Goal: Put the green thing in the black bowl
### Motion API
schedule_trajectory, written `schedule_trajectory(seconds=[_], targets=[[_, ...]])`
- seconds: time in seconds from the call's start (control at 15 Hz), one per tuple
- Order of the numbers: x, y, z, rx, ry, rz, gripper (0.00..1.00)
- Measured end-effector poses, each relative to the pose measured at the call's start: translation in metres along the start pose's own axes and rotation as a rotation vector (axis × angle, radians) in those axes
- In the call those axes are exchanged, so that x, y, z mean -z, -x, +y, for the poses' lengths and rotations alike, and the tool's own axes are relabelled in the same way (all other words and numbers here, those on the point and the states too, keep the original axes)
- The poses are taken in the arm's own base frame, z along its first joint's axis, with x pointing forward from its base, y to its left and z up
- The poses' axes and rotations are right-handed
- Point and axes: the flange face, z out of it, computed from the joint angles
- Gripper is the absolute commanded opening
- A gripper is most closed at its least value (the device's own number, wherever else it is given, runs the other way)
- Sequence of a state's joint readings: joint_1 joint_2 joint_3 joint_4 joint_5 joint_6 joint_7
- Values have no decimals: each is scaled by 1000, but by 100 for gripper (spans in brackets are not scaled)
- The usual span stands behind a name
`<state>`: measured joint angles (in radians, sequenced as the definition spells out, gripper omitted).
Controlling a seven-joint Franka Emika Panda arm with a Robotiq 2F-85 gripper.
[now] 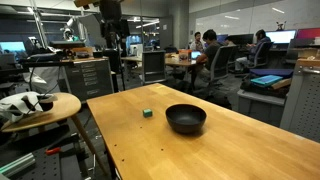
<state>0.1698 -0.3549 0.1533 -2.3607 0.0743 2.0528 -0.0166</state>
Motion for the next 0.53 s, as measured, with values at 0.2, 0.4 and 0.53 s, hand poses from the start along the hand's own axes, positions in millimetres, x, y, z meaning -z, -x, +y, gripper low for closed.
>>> schedule_trajectory(seconds=[0.2, 0.4, 0.53], targets=[[5, -2, 0, 1, 0, 11, 100], [2, -2, 1, -10, 11, 6, 100], [-6, -4, 6, -61, 46, 7, 100]])
